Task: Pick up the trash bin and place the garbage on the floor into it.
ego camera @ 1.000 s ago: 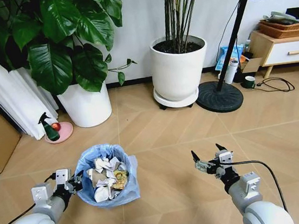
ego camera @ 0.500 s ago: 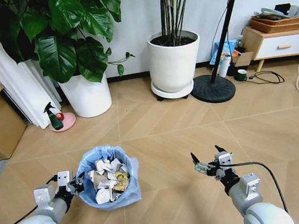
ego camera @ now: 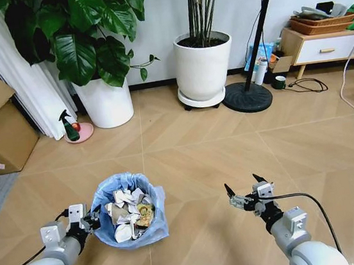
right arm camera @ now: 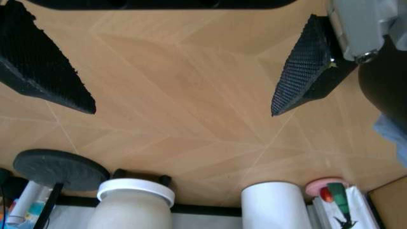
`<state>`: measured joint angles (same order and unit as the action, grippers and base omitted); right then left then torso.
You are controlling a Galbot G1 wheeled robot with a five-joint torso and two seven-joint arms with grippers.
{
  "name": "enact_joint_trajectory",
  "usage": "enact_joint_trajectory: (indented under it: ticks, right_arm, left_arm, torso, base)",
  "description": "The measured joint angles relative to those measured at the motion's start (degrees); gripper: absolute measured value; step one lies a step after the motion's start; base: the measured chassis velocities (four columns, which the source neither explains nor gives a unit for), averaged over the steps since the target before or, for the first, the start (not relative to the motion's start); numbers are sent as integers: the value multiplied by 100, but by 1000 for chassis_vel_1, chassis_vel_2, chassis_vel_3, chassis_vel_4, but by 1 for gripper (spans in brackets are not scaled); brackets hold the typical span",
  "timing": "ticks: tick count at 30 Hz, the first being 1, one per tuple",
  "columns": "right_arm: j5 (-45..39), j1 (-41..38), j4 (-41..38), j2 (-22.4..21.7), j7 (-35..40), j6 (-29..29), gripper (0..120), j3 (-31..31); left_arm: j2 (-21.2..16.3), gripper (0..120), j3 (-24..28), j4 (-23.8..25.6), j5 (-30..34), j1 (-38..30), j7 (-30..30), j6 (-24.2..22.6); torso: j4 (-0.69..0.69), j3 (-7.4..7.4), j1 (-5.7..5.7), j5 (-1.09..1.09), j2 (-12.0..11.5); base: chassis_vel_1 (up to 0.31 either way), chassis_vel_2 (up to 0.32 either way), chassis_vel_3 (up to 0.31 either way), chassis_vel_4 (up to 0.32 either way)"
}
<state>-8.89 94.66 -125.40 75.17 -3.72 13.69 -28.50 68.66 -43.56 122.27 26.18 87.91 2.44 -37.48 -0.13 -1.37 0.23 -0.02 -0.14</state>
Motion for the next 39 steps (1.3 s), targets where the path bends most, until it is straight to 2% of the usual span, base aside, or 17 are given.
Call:
enact_joint_trajectory:
  ticks: [1, 3, 4, 6, 7, 10, 13, 15, 18, 21, 23, 26, 28, 31, 33, 36, 39]
  right_arm:
    - [-8, 5, 5, -10, 2, 0, 100, 9]
    - [-33, 0, 10, -24, 7, 3, 100, 12]
    - [-38, -4, 12, -30, 10, 5, 100, 17]
    - [-40, -3, 12, -31, 10, 6, 100, 20]
    - [-42, 8, 14, -39, 13, 7, 100, 37]
    - [-42, 28, 14, -47, 16, 8, 100, 44]
    - [-41, 51, 14, -52, 18, 10, 100, 50]
    - [-38, 58, 14, -51, 19, 10, 100, 59]
    - [-35, 66, 14, -49, 19, 8, 100, 67]
    - [-33, 73, 14, -54, 19, 0, 100, 66]
    - [-32, 84, 14, -62, 19, -13, 100, 63]
    - [-32, 87, 10, -77, 19, -17, 100, 62]
    - [-34, 80, 6, -90, 19, -18, 100, 70]
    - [-37, 65, -1, -103, 18, -18, 100, 85]
    - [-39, 46, -7, -115, 18, -18, 100, 116]
    - [-39, 45, -11, -116, 18, -18, 100, 134]
    - [-37, 45, -11, -117, 18, -18, 100, 158]
  left_arm:
    - [17, 0, -19, 8, -2, 9, 2, 4]
    - [42, 0, -56, 35, -4, 33, 5, 7]
    - [60, 0, -66, 39, -9, 48, 17, 7]
    - [68, 0, -71, 43, -13, 55, 24, 7]
    - [100, 0, -87, 57, -33, 73, 33, 10]
    - [127, 0, -94, 60, -49, 94, 40, 16]
    - [152, 0, -104, 75, -63, 122, 45, 30]
    - [155, 0, -108, 81, -66, 130, 47, 32]
    - [145, 0, -113, 92, -68, 132, 47, 33]
    - [143, 0, -113, 94, -68, 138, 48, 33]
    - [143, 0, -113, 124, -74, 151, 47, 33]
    - [151, 0, -111, 142, -79, 171, 45, 33]
    - [152, 0, -117, 173, -84, 188, 38, 33]
    - [150, 0, -144, 204, -83, 213, 36, 33]
    - [149, 0, -203, 254, -83, 253, 33, 33]
    - [151, 0, -230, 275, -81, 289, 34, 33]
    - [174, 0, -256, 291, -81, 332, 35, 33]
  torso:
    - [1, 0, 0, -7, 0]
    - [-1, 0, 0, 0, 0]
    - [0, 0, 0, -9, 0]
    - [0, 0, 0, -8, 0]
    - [1, 0, 0, 2, 0]
    - [1, 0, 0, -6, 0]
    - [0, 0, 0, 3, 0]
    - [0, 0, 0, -9, 0]
    - [0, 0, 0, 2, 0]
    - [1, 0, 0, -9, 0]
    - [0, 0, 0, 2, 0]
    - [0, 0, 0, -9, 0]
    - [0, 0, 0, 2, 0]
    - [1, 0, 0, -7, 0]
    - [0, 0, 0, 2, 0]
    - [0, 0, 0, -5, 0]
    - [1, 0, 0, -3, 0]
  base:
    - [183, -181, -204, 194]
    - [185, -186, -203, 180]
    - [192, -186, -194, 185]
    - [187, -186, -194, 185]
    - [188, -179, -200, 203]
    - [188, -184, -165, 193]
    - [190, -175, -191, 178]
    - [192, -186, -194, 182]
    - [196, -188, -195, 192]
    - [191, -189, -182, 200]
    - [189, -178, -184, 159]
    - [194, -185, -191, 171]
    - [181, -187, -195, 199]
    - [180, -186, -153, 184]
    - [181, -190, -197, 170]
    - [192, -191, -198, 171]
    - [206, -190, -184, 200]
